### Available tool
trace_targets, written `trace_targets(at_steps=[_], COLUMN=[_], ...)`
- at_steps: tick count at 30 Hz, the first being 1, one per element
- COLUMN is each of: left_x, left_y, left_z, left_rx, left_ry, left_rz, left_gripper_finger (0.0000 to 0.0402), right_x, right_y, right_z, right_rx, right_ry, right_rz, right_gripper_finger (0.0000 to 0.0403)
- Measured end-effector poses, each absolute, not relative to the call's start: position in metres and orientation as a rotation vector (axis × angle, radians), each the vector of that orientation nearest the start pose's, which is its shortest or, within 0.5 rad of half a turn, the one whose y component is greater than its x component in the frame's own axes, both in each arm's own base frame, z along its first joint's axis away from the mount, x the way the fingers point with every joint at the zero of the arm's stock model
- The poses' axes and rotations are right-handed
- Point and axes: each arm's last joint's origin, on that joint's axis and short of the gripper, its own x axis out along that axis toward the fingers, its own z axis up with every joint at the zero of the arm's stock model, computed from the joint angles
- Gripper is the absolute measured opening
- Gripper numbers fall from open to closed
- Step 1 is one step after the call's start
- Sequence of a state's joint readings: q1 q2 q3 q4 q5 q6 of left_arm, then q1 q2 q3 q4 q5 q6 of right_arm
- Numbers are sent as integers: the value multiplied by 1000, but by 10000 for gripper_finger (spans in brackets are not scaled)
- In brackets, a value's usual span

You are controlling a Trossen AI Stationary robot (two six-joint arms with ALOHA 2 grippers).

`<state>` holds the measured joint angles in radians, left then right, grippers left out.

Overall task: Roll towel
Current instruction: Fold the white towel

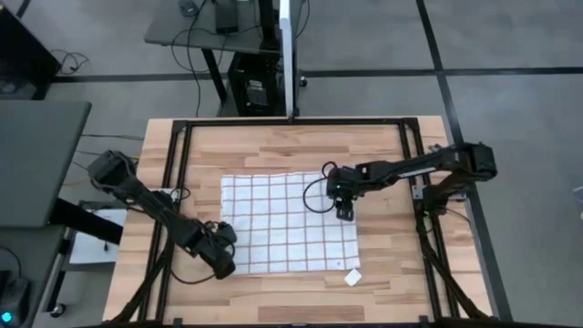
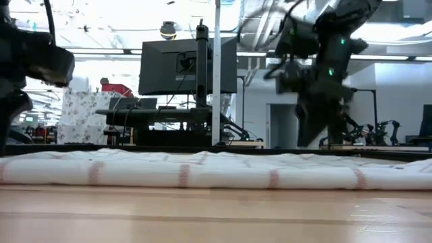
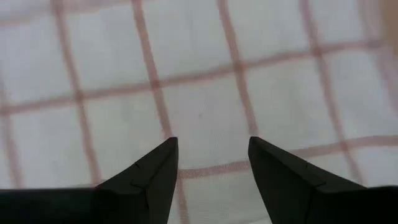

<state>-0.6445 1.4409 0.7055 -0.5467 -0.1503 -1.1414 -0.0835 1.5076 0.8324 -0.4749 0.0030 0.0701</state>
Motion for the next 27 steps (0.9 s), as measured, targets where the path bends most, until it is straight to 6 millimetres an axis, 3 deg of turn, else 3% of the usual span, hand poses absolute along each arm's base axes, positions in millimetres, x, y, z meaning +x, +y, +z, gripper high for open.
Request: trace_targets(at_steps=[6,9,14,17,22,27], left_x=[194,196,204,215,223,218], left_y=[-128,-121,-104,-99,-86,-82], left_z=[166,172,165,160,155,166], left_rx=[-504,-559,-723,-731,-759,-752], left_ry=[1181,1147,1144,1121,1109,1109], left_rz=[262,286,497,496,557,566], left_gripper_finger=[164,164,164,164,164,164], right_x=[262,259,251,246,244,238], right_y=[-9,0,21,42,75,93], right_z=[203,207,177,159,158,158], right_rx=[150,202,245,273,256,307], right_ry=[1053,1037,1187,1231,1194,1197], right_rz=[-104,-110,-119,-78,-12,-17], right_gripper_finger=[191,191,191,191,191,191])
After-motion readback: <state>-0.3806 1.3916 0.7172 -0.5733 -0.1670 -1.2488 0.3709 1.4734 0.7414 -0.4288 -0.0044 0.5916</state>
